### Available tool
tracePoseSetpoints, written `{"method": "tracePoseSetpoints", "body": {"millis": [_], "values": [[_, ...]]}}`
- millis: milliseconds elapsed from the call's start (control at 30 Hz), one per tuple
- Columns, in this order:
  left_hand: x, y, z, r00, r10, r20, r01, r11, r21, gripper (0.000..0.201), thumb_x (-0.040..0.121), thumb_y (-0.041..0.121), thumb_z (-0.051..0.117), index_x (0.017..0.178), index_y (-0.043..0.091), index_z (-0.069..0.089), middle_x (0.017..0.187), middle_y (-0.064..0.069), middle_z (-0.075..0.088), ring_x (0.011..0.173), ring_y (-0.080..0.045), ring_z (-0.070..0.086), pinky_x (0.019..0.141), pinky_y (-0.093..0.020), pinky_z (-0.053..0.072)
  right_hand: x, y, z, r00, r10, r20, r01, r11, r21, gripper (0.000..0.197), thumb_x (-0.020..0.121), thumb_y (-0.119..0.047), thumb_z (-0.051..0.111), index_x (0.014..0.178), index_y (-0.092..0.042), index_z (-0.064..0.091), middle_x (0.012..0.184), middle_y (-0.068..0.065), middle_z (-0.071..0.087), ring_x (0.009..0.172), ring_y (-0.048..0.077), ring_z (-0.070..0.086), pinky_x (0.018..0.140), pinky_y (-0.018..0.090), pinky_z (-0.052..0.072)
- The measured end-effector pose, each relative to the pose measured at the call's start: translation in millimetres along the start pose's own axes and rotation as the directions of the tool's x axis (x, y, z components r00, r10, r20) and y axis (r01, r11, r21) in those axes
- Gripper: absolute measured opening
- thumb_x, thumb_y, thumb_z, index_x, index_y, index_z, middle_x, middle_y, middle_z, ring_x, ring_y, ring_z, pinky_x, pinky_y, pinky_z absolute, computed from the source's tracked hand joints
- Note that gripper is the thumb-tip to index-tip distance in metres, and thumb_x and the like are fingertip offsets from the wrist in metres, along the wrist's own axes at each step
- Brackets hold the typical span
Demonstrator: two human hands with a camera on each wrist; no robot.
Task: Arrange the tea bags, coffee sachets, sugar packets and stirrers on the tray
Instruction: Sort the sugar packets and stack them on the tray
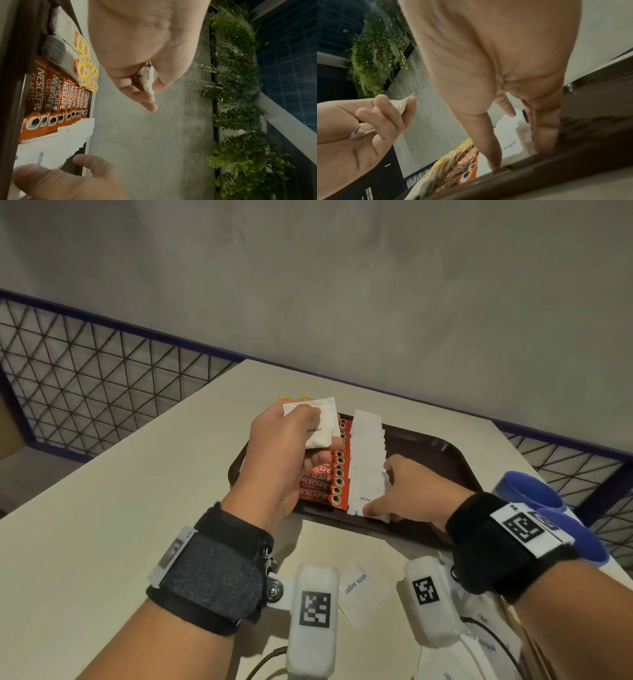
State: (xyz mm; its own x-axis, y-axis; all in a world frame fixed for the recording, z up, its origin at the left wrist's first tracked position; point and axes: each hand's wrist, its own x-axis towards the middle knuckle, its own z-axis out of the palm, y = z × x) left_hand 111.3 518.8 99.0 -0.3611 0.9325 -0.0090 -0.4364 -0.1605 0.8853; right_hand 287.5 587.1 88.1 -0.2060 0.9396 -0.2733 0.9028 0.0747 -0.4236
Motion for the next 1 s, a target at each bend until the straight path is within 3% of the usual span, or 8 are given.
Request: {"method": "tracePoseSetpoints", "body": {"millis": [100,233,300,367,467,567,733,1000], "values": [[1.2,0.0,0.5,0.999,-0.030,0.025,0.031,0.999,-0.041,0.030,0.096,0.003,0.046,0.121,0.011,0.060,0.115,-0.020,0.068,0.075,-0.026,0.079,0.049,-0.026,0.052,0.4,1.0,1.2,1.000,-0.016,-0.008,0.016,1.000,0.022,0.069,0.083,-0.032,0.083,0.137,-0.021,0.041,0.097,-0.012,0.054,0.086,0.017,0.065,0.073,0.026,0.059],[-2.3,-0.9,3.1,0.984,-0.078,0.161,0.086,0.996,-0.040,0.045,0.092,-0.007,0.035,0.132,0.006,0.051,0.124,-0.022,0.064,0.086,-0.035,0.079,0.056,-0.030,0.060,-2.1,5.1,-1.4,1.000,-0.018,0.013,0.017,0.996,0.092,0.079,0.084,-0.035,0.081,0.147,-0.017,0.037,0.133,0.001,0.055,0.100,0.020,0.066,0.087,0.034,0.061],[-5.7,-2.6,4.9,0.959,-0.115,0.257,0.119,0.993,0.001,0.046,0.093,-0.011,0.033,0.132,0.006,0.049,0.125,-0.022,0.064,0.091,-0.036,0.078,0.069,-0.035,0.064,-10.4,6.8,-7.8,0.999,-0.029,-0.023,0.033,0.981,0.189,0.067,0.088,-0.033,0.078,0.142,-0.018,0.042,0.116,-0.005,0.059,0.091,0.017,0.067,0.078,0.030,0.062],[-7.9,-6.1,7.6,0.925,-0.168,0.341,0.162,0.986,0.047,0.044,0.097,-0.013,0.034,0.134,0.006,0.047,0.130,-0.023,0.064,0.096,-0.039,0.077,0.078,-0.038,0.065,-21.1,11.3,-16.6,0.978,-0.069,-0.196,0.129,0.943,0.308,0.054,0.089,-0.031,0.076,0.135,-0.021,0.051,0.099,-0.005,0.063,0.086,0.016,0.067,0.073,0.028,0.061],[-11.4,-12.6,12.5,0.880,-0.223,0.419,0.203,0.975,0.093,0.038,0.102,-0.009,0.046,0.135,0.009,0.047,0.133,-0.022,0.065,0.100,-0.040,0.076,0.078,-0.037,0.066,-40.7,18.9,-26.5,0.906,-0.101,-0.411,0.353,0.718,0.601,0.036,0.091,-0.029,0.073,0.125,-0.023,0.064,0.103,0.001,0.069,0.093,0.022,0.068,0.077,0.034,0.059],[-13.5,-21.6,15.7,0.864,-0.237,0.445,0.192,0.971,0.144,0.040,0.101,-0.004,0.056,0.138,0.012,0.050,0.130,-0.018,0.069,0.103,-0.038,0.075,0.076,-0.037,0.066,-56.8,26.1,-19.0,0.908,-0.247,-0.339,0.419,0.534,0.734,0.041,0.079,-0.039,0.075,0.117,-0.025,0.069,0.104,0.000,0.074,0.093,0.022,0.070,0.077,0.036,0.060],[-16.1,-27.7,18.0,0.862,-0.252,0.439,0.132,0.950,0.284,0.037,0.098,0.013,0.066,0.134,0.021,0.059,0.116,-0.009,0.077,0.099,-0.032,0.077,0.067,-0.033,0.062,-58.3,31.4,1.5,0.856,-0.353,-0.378,0.515,0.519,0.682,0.028,0.083,-0.008,0.078,0.109,-0.015,0.072,0.097,-0.002,0.077,0.082,0.008,0.073,0.062,0.015,0.054],[-17.8,-26.4,20.5,0.810,-0.324,0.489,0.274,0.946,0.174,0.034,0.106,0.010,0.042,0.136,0.006,0.060,0.119,-0.022,0.074,0.104,-0.040,0.075,0.074,-0.034,0.065,-57.5,39.4,13.3,0.861,-0.256,-0.440,0.508,0.486,0.711,0.023,0.091,-0.010,0.073,0.111,-0.022,0.072,0.094,-0.002,0.078,0.072,0.018,0.065,0.058,0.027,0.054]]}}
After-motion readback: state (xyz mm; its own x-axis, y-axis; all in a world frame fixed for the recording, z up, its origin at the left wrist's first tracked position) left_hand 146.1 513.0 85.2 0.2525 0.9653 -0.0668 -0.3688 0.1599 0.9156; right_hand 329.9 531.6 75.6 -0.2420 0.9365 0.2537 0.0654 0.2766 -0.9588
